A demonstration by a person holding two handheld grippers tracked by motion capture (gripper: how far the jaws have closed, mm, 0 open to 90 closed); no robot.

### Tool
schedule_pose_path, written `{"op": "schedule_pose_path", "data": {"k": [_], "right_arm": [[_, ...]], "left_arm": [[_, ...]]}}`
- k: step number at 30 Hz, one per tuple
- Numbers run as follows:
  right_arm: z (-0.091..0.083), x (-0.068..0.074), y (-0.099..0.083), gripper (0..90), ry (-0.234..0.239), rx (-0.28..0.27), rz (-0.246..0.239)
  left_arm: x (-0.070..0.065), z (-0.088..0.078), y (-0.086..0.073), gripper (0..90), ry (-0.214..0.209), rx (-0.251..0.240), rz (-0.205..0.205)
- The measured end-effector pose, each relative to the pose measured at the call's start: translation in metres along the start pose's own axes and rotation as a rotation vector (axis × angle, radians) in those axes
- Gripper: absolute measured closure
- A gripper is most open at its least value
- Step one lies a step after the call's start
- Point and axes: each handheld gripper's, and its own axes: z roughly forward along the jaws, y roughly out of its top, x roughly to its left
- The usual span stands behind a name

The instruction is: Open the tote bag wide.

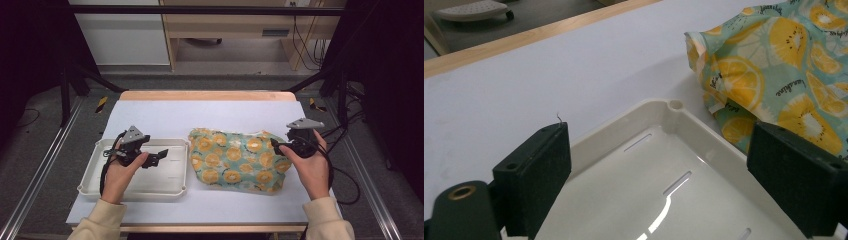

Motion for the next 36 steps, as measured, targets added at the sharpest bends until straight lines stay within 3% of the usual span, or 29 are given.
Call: {"op": "schedule_pose_path", "data": {"k": [3, 4, 6, 7, 13, 15, 16, 17, 18, 19, 20, 21, 23, 26, 28, 29, 31, 33, 36], "right_arm": [[0.008, -0.001, 0.008, 20.4, 0.026, 0.018, -0.017], [0.018, -0.001, 0.013, 18.8, 0.067, 0.049, -0.020], [0.023, -0.001, 0.015, 18.3, 0.074, 0.061, -0.029], [0.035, -0.002, 0.017, 16.8, 0.105, 0.082, -0.021], [0.062, -0.003, 0.017, 16.4, 0.139, 0.154, -0.008], [0.068, 0.000, 0.015, 25.9, 0.141, 0.187, -0.023], [0.069, 0.005, 0.015, 44.8, 0.149, 0.199, -0.053], [0.069, 0.005, 0.015, 44.8, 0.149, 0.199, -0.053], [0.069, 0.007, 0.015, 53.2, 0.153, 0.202, -0.070], [0.066, 0.011, 0.015, 69.2, 0.170, 0.190, -0.087], [0.066, 0.011, 0.015, 69.2, 0.170, 0.190, -0.087], [0.062, 0.014, 0.014, 79.8, 0.169, 0.172, -0.100], [0.057, 0.016, 0.012, 86.2, 0.166, 0.135, -0.100], [0.046, 0.019, 0.011, 88.8, 0.166, 0.088, -0.089], [0.034, 0.023, 0.010, 90.0, 0.170, 0.040, -0.082], [0.019, 0.030, 0.007, 90.0, 0.170, -0.010, -0.077], [0.011, 0.033, 0.005, 90.0, 0.171, -0.037, -0.075], [-0.012, 0.044, -0.008, 90.0, 0.157, -0.108, -0.073], [-0.025, 0.053, -0.022, 90.0, 0.158, -0.143, -0.066]], "left_arm": [[0.000, -0.001, 0.000, 10.7, -0.005, -0.001, 0.003], [-0.001, -0.001, 0.001, 10.7, -0.010, -0.005, 0.002], [-0.001, -0.001, 0.001, 10.7, -0.013, -0.006, 0.004], [-0.001, -0.001, 0.001, 10.7, -0.016, -0.007, 0.005], [-0.001, -0.002, 0.002, 10.9, -0.022, -0.010, 0.006], [-0.001, -0.002, 0.003, 10.9, -0.027, -0.009, 0.008], [-0.002, -0.001, 0.003, 10.8, -0.030, -0.008, 0.008], [-0.002, -0.001, 0.003, 10.8, -0.030, -0.008, 0.008], [-0.002, -0.001, 0.003, 10.8, -0.031, -0.007, 0.009], [-0.002, 0.000, 0.003, 10.8, -0.031, -0.006, 0.010], [-0.002, 0.000, 0.002, 10.8, -0.031, -0.006, 0.010], [-0.003, 0.001, 0.002, 10.8, -0.037, -0.004, 0.009], [-0.004, 0.001, 0.002, 10.8, -0.039, -0.003, 0.007], [-0.006, 0.000, 0.003, 10.9, -0.041, -0.007, 0.012], [-0.007, 0.001, 0.004, 10.8, -0.046, -0.006, 0.014], [-0.008, 0.001, 0.004, 10.8, -0.047, -0.006, 0.014], [-0.010, 0.001, 0.004, 10.8, -0.050, -0.006, 0.019], [-0.011, 0.000, 0.005, 10.8, -0.052, -0.013, 0.021], [-0.014, -0.001, 0.008, 10.8, -0.059, -0.022, 0.024]]}}
